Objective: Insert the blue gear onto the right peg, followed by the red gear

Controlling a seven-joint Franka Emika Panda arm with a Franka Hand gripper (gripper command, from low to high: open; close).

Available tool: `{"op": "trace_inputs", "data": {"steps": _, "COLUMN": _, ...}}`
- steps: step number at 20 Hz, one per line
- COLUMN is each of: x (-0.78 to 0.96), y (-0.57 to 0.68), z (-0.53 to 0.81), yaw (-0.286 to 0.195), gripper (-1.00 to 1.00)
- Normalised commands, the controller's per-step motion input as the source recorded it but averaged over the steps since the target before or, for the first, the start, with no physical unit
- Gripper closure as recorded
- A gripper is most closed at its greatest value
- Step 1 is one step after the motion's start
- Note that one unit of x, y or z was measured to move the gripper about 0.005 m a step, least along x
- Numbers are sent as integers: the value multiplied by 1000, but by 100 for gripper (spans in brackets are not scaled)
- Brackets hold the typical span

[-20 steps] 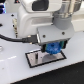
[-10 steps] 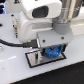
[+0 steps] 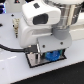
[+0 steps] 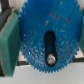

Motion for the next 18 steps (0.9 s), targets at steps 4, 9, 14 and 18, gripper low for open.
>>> {"op": "trace_inputs", "data": {"steps": 4, "x": -123, "y": 111, "z": 267, "yaw": 0, "gripper": -100}}
{"op": "trace_inputs", "data": {"steps": 9, "x": -195, "y": 115, "z": 493, "yaw": 0, "gripper": -100}}
{"op": "trace_inputs", "data": {"steps": 14, "x": -354, "y": 151, "z": 376, "yaw": 0, "gripper": -100}}
{"op": "trace_inputs", "data": {"steps": 18, "x": -604, "y": 260, "z": 148, "yaw": 0, "gripper": -100}}
